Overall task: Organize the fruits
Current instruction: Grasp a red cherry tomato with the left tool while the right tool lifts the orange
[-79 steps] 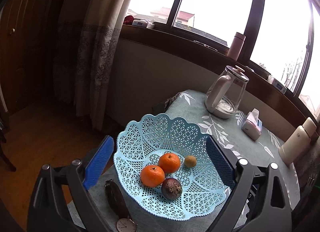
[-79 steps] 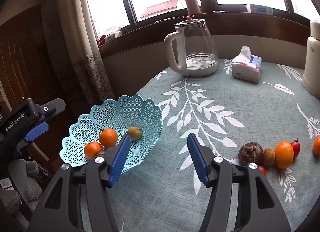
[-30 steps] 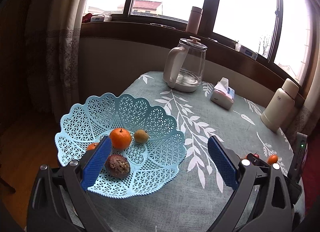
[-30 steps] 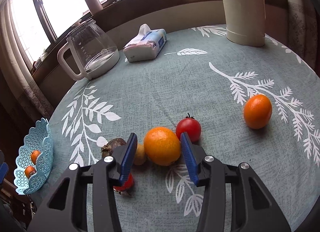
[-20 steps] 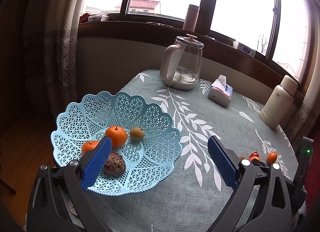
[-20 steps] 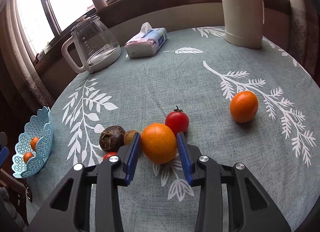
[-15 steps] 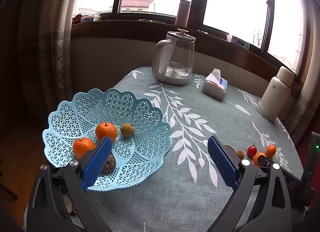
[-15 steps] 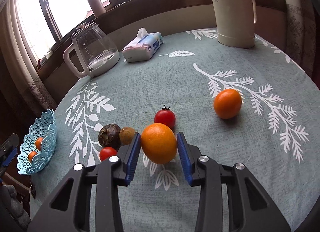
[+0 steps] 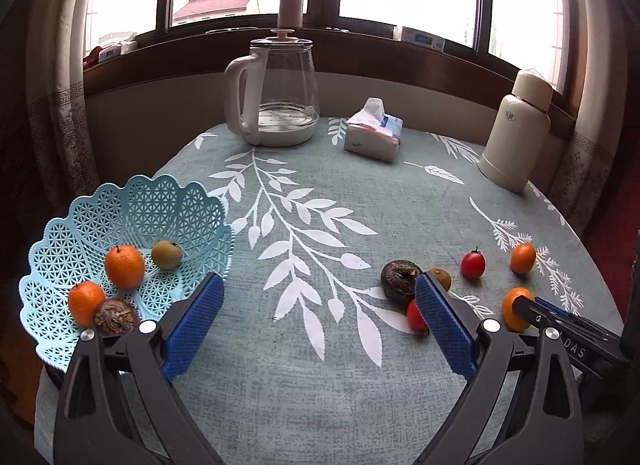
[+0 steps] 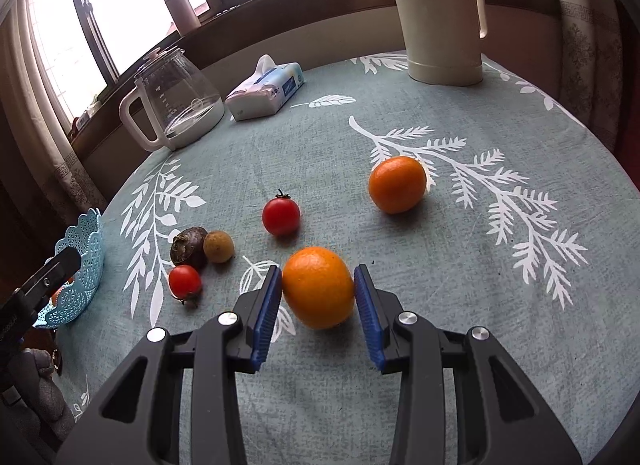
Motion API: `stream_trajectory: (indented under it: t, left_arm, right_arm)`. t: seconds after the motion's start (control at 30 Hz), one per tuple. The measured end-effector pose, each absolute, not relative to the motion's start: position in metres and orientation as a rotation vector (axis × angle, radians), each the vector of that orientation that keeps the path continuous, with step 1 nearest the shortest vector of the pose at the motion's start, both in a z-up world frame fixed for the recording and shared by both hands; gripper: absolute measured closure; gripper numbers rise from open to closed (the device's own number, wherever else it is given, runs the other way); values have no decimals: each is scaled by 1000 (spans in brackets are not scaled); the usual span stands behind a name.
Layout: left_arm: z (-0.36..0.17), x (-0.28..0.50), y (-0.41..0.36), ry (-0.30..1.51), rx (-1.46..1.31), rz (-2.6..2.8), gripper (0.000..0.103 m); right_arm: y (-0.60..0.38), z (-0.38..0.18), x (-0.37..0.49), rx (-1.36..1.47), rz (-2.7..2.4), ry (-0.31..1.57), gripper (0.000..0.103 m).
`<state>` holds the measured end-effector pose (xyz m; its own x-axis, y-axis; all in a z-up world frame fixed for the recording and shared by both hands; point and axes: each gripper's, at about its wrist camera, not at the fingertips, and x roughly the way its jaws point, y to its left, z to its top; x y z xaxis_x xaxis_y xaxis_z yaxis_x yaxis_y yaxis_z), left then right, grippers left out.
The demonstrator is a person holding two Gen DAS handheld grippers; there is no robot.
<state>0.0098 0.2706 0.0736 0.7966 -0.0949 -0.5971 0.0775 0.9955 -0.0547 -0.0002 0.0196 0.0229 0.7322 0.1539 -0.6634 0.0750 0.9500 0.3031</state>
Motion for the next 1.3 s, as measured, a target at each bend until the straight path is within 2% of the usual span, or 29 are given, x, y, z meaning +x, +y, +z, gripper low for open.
stream_trajectory:
  t: [0.27, 0.5, 0.67, 0.8, 0.93, 1.03, 1.13, 1.3]
  left_arm:
    - [51, 42, 245, 743, -10, -190, 18]
    - [34, 45, 220, 793, 23, -256, 24]
    - [22, 48, 205, 837, 39, -288, 41]
    - [14, 52, 200, 859, 38, -297, 47]
    - [12, 51, 199, 853, 43, -290, 62]
    - [13, 49, 201, 844, 27, -295, 67]
    - [13, 43, 199, 836, 29, -303, 75]
    - [15, 35, 204, 823, 7, -298, 75]
  right_arm:
    - [19, 20, -1, 343, 60, 744, 64]
    - [14, 18, -2, 378, 73, 743, 63]
    - [13, 18, -3, 383, 73, 741, 63]
    - [12, 18, -3, 393, 73, 739, 63]
    - [12, 18, -3, 395, 70, 737, 63]
    - [12, 18, -3, 399, 66, 735, 63]
    - [9, 18, -4, 406, 55, 734, 57]
    - [14, 16, 0, 387, 67, 751, 55]
